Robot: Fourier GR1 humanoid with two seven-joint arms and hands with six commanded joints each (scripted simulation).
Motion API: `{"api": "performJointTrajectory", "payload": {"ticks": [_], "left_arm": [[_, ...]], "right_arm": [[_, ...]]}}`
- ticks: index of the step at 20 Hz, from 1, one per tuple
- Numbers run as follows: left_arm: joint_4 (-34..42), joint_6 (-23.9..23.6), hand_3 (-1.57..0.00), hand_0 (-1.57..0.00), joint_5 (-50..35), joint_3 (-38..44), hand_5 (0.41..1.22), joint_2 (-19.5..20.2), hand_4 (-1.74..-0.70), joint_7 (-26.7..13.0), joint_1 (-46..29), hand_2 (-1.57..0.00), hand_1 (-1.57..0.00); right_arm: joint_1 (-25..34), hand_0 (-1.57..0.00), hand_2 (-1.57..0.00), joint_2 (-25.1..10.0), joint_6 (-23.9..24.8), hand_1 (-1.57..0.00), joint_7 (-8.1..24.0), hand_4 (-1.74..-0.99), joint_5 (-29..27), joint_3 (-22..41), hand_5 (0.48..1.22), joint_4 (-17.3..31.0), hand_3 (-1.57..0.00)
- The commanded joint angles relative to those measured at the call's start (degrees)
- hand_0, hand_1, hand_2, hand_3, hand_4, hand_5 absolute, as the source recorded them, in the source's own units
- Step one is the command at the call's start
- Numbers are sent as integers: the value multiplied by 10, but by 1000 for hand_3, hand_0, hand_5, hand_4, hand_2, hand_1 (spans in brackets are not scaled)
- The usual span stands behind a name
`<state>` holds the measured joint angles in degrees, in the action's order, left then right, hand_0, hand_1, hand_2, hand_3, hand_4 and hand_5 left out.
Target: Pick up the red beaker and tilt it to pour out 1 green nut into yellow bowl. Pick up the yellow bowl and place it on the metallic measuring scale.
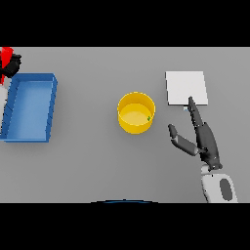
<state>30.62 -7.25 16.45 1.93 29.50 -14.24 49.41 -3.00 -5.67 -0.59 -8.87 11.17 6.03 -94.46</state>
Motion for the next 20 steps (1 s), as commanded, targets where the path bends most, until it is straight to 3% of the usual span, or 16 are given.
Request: {"api": "performJointTrajectory", "payload": {"ticks": [1, 5, 7, 8, 9, 12, 15, 20], "left_arm": [[47, -1, -1571, -1571, -8, -5, 1151, -4, -1741, -21, -28, -1571, -1571], [193, -7, -1571, -1571, -31, -14, 925, -9, -1741, -104, -118, -1571, -1571], [254, 12, -1525, -1571, -43, -18, 818, 2, -1521, -143, -148, -1526, -1571], [283, 41, -1318, -1469, -54, -24, 774, 8, -1369, -132, -162, -1276, -1344], [304, 64, -1055, -1175, -70, -24, 737, 11, -1232, -137, -174, -1021, -1075], [334, 128, -539, -601, -110, -22, 664, 22, -976, -153, -190, -522, -550], [333, 151, -276, -307, -90, -43, 632, 37, -843, -172, -193, -267, -281], [327, 125, -90, -100, -56, -60, 631, 34, -783, -154, -193, -87, -91]], "right_arm": [[-2, 1, 1, 4, -2, 1, -5, -1174, -2, 3, 676, 0, 1], [4, 1, 1, 2, -4, 1, -4, -1157, -9, -2, 671, 0, 1], [4, 1, 1, 1, -5, 1, -1, -1155, -11, -3, 670, -5, 1], [6, 1, 1, 2, -5, 1, 0, -1153, -13, -4, 670, 0, 1], [4, 1, 1, 2, -5, 1, 2, -1151, -11, -3, 670, -1, 1], [0, 1, 1, 1, -6, 1, -8, -1153, -11, -3, 670, 1, 1], [3, 1, 1, 0, -3, 1, -7, -1155, -10, -5, 670, 1, 1], [10, 1, 1, -4, 7, 1, 9, -1154, 7, -2, 657, -5, 1]]}}
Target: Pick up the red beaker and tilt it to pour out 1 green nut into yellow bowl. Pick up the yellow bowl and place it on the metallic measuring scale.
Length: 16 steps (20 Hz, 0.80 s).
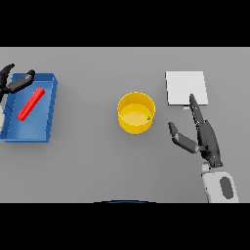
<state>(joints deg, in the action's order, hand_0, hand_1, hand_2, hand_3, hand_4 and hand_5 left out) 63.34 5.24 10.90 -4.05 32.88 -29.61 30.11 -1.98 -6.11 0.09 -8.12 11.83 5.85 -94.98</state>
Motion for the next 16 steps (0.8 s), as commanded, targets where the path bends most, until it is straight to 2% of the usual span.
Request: {"api": "performJointTrajectory", "payload": {"ticks": [1, 2, 5, 7, 9, 12, 14, 16], "left_arm": [[8, -3, -72, -80, -2, 1, 631, -2, -776, 0, 3, -69, -73], [8, -7, -57, -64, -4, 3, 633, -4, -778, 12, 1, -55, -58], [23, -17, -29, -32, -19, 13, 652, -12, -786, 36, -6, -28, -29], [28, -20, -18, -20, -24, 14, 661, -20, -798, 43, -13, -17, -18], [30, -19, -11, -13, -27, 13, 673, -24, -800, 34, -9, -11, -11], [39, -22, -5, -6, -27, 12, 687, -26, -806, 24, -14, -5, -5], [47, -17, -3, -3, -33, 14, 688, -26, -811, 23, -17, -3, -3], [49, -13, -2, -2, -37, 16, 689, -23, -811, 18, -18, -1, -2]], "right_arm": [[-2, 1, 1, 4, 3, 1, 10, -1144, 8, 5, 644, 4, 1], [3, 1, 1, 5, 16, 1, 36, -1131, 35, 15, 631, 1, 1], [28, 1, 1, -38, -24, 1, 17, -1080, 50, 29, 662, 4, 1], [55, 1, 1, -74, -50, 1, 25, -1103, 93, 54, 662, 15, 1], [97, 1, 1, -101, -61, 1, 50, -1128, 151, 83, 637, 30, 1], [145, 1, 1, -152, -94, 1, 26, -1142, 221, 128, 627, 39, 1], [192, 1, 1, -167, -113, 1, 22, -1152, 255, 155, 632, 67, 1], [233, 1, 1, -175, -133, 1, 2, -1162, 285, 187, 637, 96, 1]]}}
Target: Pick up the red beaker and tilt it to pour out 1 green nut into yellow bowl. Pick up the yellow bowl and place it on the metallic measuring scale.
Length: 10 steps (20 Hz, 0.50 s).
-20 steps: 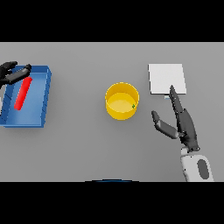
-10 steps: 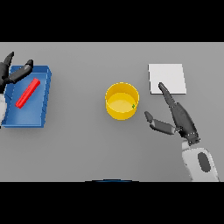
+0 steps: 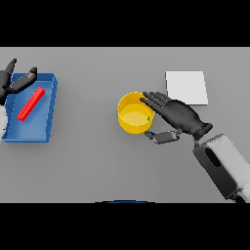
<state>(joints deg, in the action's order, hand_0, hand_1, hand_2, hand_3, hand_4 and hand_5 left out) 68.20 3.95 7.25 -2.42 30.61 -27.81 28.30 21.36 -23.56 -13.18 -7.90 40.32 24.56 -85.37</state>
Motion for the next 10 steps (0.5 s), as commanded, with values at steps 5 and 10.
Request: {"api": "performJointTrajectory", "payload": {"ticks": [5, 10], "left_arm": [[-7, 6, 0, 0, 0, 0, 695, 2, -806, 6, 4, 0, 0], [3, 8, 1, 1, -4, 3, 693, 5, -809, 10, -6, 1, 1]], "right_arm": [[68, 1, 1, -10, -30, 1, -45, -1153, 47, 53, 639, 73, 1], [124, 1, 1, 3, -63, 1, -69, -1157, 73, 95, 652, 137, 1]]}}
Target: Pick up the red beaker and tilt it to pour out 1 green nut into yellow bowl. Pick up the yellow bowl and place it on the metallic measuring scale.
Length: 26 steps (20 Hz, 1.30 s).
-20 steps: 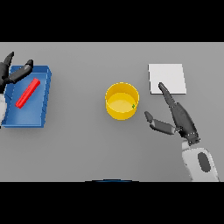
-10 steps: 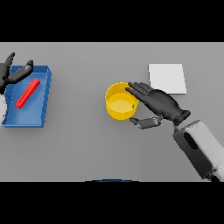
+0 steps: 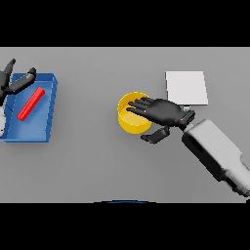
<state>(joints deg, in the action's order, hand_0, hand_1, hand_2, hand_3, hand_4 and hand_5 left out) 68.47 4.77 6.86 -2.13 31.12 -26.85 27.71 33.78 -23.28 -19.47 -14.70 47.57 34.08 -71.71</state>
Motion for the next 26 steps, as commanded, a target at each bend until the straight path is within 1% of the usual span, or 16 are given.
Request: {"api": "performJointTrajectory", "payload": {"ticks": [1, 5, 7, 11, 13, 15, 16, 17, 18, 19, 20, 21, 23, 24, 25, 26], "left_arm": [[-7, -2, 1, 1, 4, -2, 696, -3, -808, 2, 4, 1, 1], [-18, 0, 1, 1, 6, 2, 702, 4, -805, 6, 11, 1, 1], [-20, 4, 1, 1, 4, 3, 706, 6, -801, 18, 7, 1, 1], [-26, 5, 1, 1, 10, 0, 708, 7, -792, 15, 9, 1, 1], [-19, 3, 1, 1, 10, -1, 713, 6, -789, 12, 6, 1, 1], [-20, 4, 1, 1, 8, 0, 712, 6, -791, 17, 5, 1, 1], [-18, 4, 1, 1, 9, -2, 711, 4, -791, 13, 7, 1, 1], [-11, 3, 1, 1, 11, -4, 710, 4, -789, 10, 3, 1, 1], [-18, 3, 1, 1, 11, -2, 710, 6, -788, 12, 8, 1, 1], [-21, 7, 1, 1, 7, 1, 710, 9, -788, 21, 2, 1, 1], [-20, 4, 1, 1, 9, 0, 707, 8, -787, 15, 4, 1, 1], [-26, 4, 1, 1, 11, -1, 707, 5, -787, 14, 11, 1, 1], [-21, 4, 1, 1, 13, -2, 712, 8, -784, 9, 12, 1, 1], [-20, 7, 1, 1, 12, -1, 711, 13, -784, 14, 11, 1, 1], [-19, 9, 1, 1, 10, -2, 710, 11, -784, 13, 10, 1, 1], [-21, 10, 1, 1, 11, -3, 710, 10, -782, 12, 13, 1, 1]], "right_arm": [[12, 1, 1, 6, -9, 1, -1, -1161, 4, 8, 658, 13, 1], [49, 1, 1, 20, -33, 1, 0, -1168, 22, 35, 673, 58, 1], [54, 1, 1, 22, -45, 1, -4, -1177, 23, 42, 673, 69, 1], [65, 1, 1, 38, -49, 1, 5, -1188, 31, 52, 693, 98, -12], [74, 1, -9, 43, -49, 1, 10, -1209, 32, 51, 732, 116, -41], [76, -48, -88, 48, -47, -60, 14, -1261, 34, 52, 809, 124, -130], [74, -193, -189, 47, -47, -183, 7, -1309, 33, 54, 891, 117, -215], [73, -455, -349, 45, -42, -407, 1, -1363, 33, 52, 957, 119, -322], [70, -678, -594, 43, -37, -640, 1, -1435, 34, 52, 1010, 117, -572], [70, -857, -789, 37, -39, -826, -14, -1492, 30, 52, 1052, 114, -679], [69, -999, -945, 35, -46, -975, -17, -1540, 28, 54, 1086, 110, -792], [70, -1114, -1071, 34, -46, -1094, -20, -1578, 30, 58, 1113, 108, -882], [76, -1278, -1187, 35, -56, -1266, -23, -1637, 22, 56, 1152, 113, -1027], [76, -1337, -1246, 35, -60, -1327, -21, -1658, 18, 55, 1166, 113, -1066], [78, -1384, -1287, 39, -69, -1376, -4, -1674, 16, 57, 1177, 107, -1106], [77, -1421, -1323, 36, -75, -1415, -2, -1688, 12, 55, 1186, 105, -1130]]}}
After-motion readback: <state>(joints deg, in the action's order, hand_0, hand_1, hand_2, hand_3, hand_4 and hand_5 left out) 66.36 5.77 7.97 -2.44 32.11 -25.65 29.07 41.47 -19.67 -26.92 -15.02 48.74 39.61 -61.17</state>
